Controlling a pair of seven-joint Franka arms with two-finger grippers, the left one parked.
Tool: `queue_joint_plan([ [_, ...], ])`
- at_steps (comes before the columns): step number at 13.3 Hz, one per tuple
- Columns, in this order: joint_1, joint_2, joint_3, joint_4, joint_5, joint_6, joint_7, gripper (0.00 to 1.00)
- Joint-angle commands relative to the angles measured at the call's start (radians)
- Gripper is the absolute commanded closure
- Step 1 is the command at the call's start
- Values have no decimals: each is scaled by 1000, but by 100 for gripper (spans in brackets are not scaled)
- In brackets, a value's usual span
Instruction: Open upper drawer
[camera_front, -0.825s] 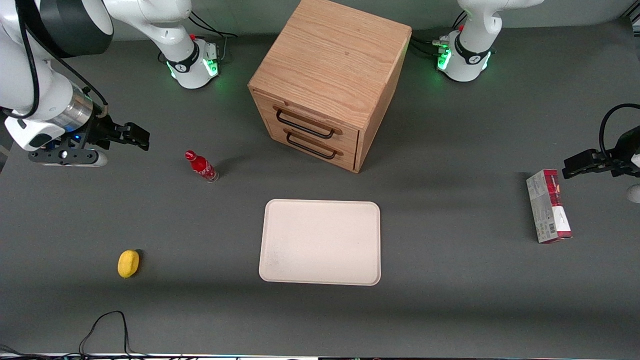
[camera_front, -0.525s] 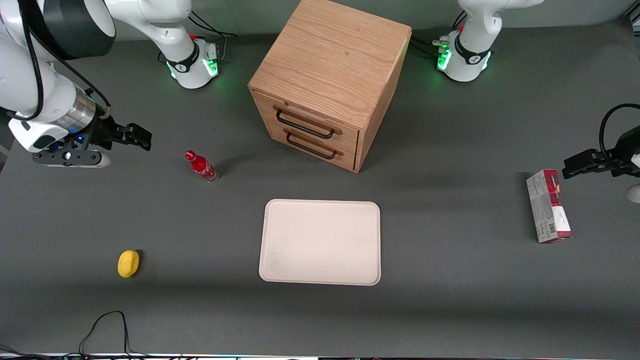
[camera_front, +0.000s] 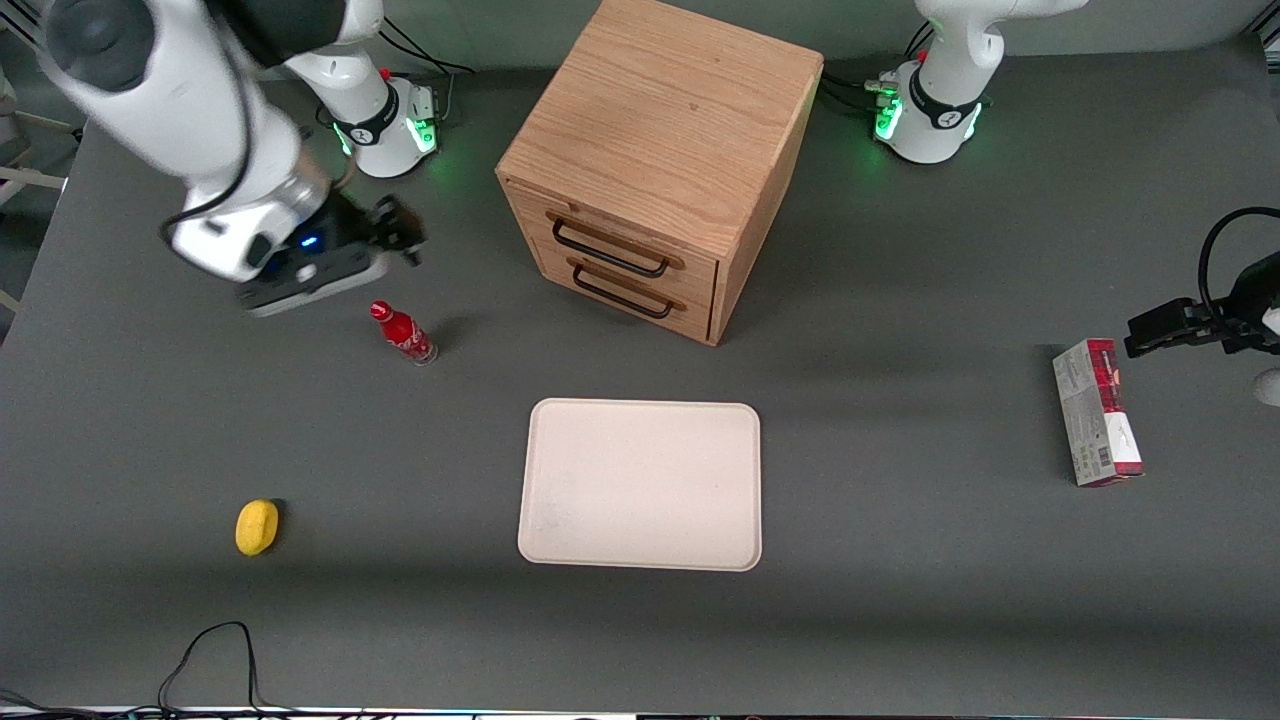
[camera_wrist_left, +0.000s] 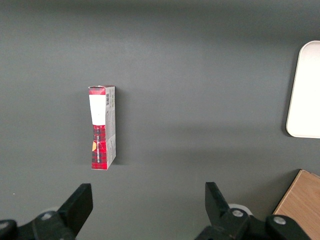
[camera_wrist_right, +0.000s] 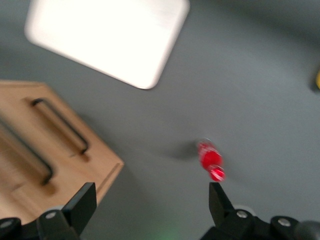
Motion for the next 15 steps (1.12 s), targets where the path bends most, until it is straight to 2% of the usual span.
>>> queue_joint_plan([
  [1,-10,58,100,87,10,-36,-53,0],
  [4,-10,98,186,109,6,-37,-70,0],
  [5,-13,124,219,109,7,-36,-138,0],
  [6,-14,168,242,113,10,-36,-281,0],
  [8,-10,275,247,115,9,-26,-431,0],
  [11,-3,366,295,104,10,39,-456,0],
  [15,1,426,301,81,1,82,-459,0],
])
